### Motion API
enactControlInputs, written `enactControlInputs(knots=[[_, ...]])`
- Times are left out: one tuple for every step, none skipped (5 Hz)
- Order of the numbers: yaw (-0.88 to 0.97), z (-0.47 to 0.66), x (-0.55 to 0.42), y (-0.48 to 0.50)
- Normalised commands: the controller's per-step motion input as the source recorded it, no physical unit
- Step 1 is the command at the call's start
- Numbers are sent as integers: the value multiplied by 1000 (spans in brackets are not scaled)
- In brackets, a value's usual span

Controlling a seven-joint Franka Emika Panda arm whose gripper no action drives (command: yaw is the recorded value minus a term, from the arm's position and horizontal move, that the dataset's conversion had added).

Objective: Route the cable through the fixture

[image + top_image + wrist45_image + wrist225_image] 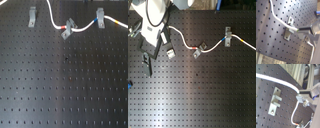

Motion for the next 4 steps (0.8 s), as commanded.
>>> enactControlInputs(knots=[[0, 14, 10, 23], [-223, 484, -20, 635], [-166, 533, 144, 679], [-60, 211, -161, 54]])
